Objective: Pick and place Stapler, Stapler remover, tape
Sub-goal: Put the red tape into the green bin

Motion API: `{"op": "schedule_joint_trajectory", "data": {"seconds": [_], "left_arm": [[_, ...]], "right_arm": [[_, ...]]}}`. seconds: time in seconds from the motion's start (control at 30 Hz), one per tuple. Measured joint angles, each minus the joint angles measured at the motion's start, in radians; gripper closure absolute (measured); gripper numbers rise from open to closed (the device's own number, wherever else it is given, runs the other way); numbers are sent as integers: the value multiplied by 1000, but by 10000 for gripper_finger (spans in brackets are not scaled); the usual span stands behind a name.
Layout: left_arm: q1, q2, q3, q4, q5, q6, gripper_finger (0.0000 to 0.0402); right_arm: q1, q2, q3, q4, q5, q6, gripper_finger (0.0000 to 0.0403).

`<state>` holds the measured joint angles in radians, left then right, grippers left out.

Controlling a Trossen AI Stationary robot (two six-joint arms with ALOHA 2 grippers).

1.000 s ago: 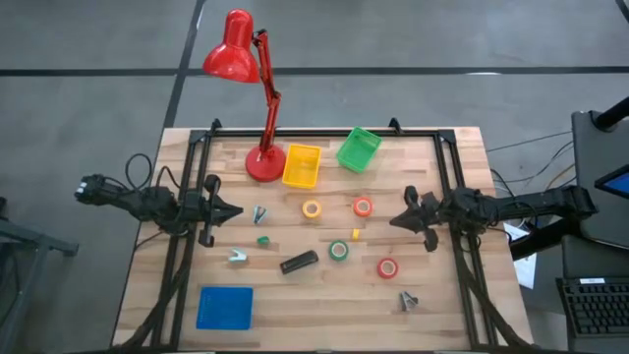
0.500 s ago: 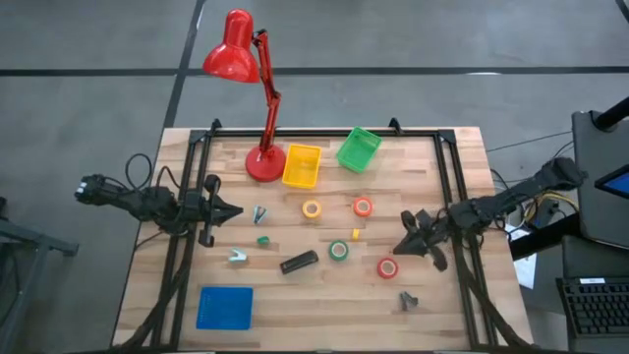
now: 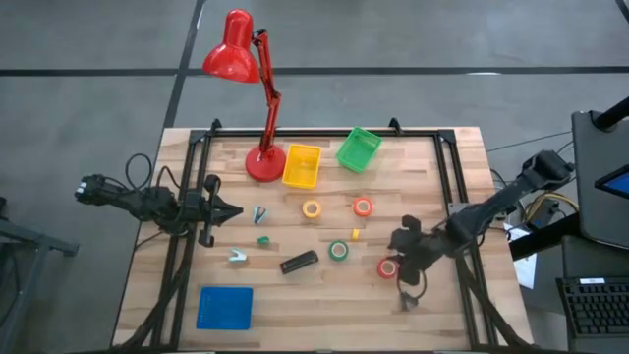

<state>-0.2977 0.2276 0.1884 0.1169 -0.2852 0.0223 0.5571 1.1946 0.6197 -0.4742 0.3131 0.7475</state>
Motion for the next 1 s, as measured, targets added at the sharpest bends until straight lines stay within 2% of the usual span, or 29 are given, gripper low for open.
{"op": "schedule_joint_trajectory", "data": {"seconds": [0.13,0.27,0.43,1.0], "left_arm": [[0,0,0,0,0,0,387],[0,0,0,0,0,0,387],[0,0,0,0,0,0,387],[0,0,0,0,0,0,387]], "right_arm": [[-1,61,-1,0,-3,3,218],[-1,104,-2,-5,-9,9,209],[-1,142,-2,-4,-49,13,215],[-1,219,-2,34,-57,20,248]]}}
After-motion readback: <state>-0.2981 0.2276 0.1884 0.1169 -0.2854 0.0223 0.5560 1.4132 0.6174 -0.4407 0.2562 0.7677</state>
